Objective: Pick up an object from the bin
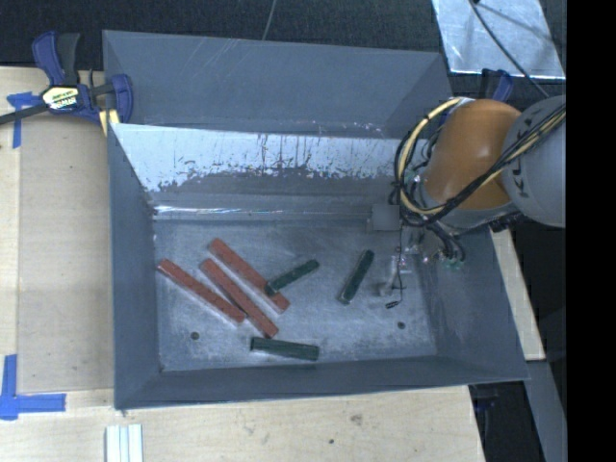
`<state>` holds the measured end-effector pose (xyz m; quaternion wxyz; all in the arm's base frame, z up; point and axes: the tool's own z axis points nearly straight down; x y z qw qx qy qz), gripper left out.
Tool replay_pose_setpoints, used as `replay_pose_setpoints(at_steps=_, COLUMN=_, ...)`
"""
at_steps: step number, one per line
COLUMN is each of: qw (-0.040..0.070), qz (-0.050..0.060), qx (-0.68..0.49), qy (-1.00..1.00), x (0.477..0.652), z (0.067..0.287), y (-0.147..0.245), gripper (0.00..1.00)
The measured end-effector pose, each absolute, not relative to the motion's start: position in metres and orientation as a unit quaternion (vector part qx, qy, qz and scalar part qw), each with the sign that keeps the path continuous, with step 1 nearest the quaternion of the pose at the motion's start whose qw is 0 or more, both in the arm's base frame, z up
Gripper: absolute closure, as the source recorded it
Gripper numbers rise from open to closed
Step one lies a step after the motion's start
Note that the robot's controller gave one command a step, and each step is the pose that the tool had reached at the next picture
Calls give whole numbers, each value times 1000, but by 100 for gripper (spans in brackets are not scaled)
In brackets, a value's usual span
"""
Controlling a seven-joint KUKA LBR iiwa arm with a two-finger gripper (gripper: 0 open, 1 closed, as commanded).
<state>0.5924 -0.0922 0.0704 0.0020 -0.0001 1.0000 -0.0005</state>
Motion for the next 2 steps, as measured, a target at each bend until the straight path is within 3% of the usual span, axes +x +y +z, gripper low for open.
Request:
replay_pose_setpoints(at_steps=1, qw=2, qz=0, qx=0, qy=1000, x=592, z=70, y=-92, gripper=0)
replay_pose_setpoints(at_steps=2, qw=1, qz=1, qx=11, qy=1000, x=602, z=72, y=-3, gripper=0)
